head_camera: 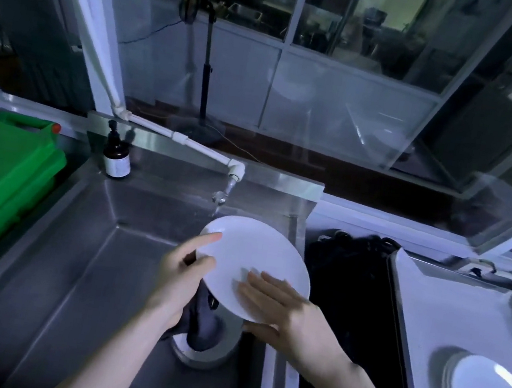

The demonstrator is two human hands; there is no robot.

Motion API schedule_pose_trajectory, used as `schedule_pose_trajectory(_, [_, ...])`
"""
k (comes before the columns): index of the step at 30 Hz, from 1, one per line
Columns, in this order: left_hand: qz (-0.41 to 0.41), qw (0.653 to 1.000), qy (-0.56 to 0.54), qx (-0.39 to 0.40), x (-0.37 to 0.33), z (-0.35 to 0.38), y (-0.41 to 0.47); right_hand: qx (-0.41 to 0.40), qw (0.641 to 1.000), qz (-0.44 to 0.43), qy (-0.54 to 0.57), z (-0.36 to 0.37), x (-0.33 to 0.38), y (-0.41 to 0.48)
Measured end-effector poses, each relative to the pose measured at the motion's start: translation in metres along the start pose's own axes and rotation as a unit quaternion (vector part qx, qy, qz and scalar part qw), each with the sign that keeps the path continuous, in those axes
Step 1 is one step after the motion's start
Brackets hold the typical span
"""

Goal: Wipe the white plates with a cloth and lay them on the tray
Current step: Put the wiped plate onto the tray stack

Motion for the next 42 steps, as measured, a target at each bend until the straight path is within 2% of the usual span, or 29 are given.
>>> schedule_pose_trajectory(2, [0.003, 1.0, -0.007, 0.008, 0.003, 0.022, -0.01, 0.018, 0.992, 0.091, 0.085, -0.016, -0.03, -0.023])
schedule_pose_trajectory(4, [0.005, 1.0, -0.008, 0.019, 0.007, 0.044, -0.019, -0.066, 0.969, 0.198, 0.134, -0.035, -0.065, -0.051])
schedule_pose_trajectory(6, [0.005, 0.999, -0.014, 0.033, 0.011, 0.071, -0.028, -0.168, 0.929, 0.301, 0.136, -0.053, -0.099, -0.083])
schedule_pose_trajectory(8, [0.012, 0.998, -0.019, 0.058, 0.015, 0.099, -0.038, -0.203, 0.88, 0.386, 0.185, -0.06, -0.126, -0.109])
schedule_pose_trajectory(11, [0.019, 0.993, -0.009, 0.113, 0.026, 0.151, -0.056, -0.21, 0.82, 0.436, 0.307, -0.066, -0.158, -0.154])
schedule_pose_trajectory(15, [0.015, 0.983, 0.007, 0.183, 0.048, 0.223, -0.081, -0.286, 0.747, 0.487, 0.351, -0.07, -0.195, -0.227])
schedule_pose_trajectory(20, [0.007, 0.961, 0.039, 0.274, 0.083, 0.307, -0.116, -0.342, 0.683, 0.549, 0.338, -0.074, -0.238, -0.314])
schedule_pose_trajectory(24, [-0.039, 0.947, 0.02, 0.318, 0.104, 0.368, -0.134, -0.371, 0.641, 0.589, 0.325, -0.076, -0.265, -0.369])
schedule_pose_trajectory(31, [-0.08, 0.91, 0.056, 0.403, 0.135, 0.437, -0.146, -0.397, 0.59, 0.619, 0.332, -0.071, -0.31, -0.422])
schedule_pose_trajectory(35, [-0.08, 0.908, 0.135, 0.389, 0.154, 0.452, -0.146, -0.392, 0.579, 0.635, 0.33, -0.064, -0.328, -0.434])
schedule_pose_trajectory(42, [-0.08, 0.906, 0.175, 0.378, 0.178, 0.46, -0.142, -0.359, 0.589, 0.659, 0.299, -0.047, -0.341, -0.442])
Point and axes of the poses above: each hand's wrist, its own y-axis towards the middle knuckle, its own z-axis out of the palm, x = y × z, the point moved 3 cm from there along y, towards the middle knuckle, and after that the axes turned 4 degrees about z, right-handed, at the moved point
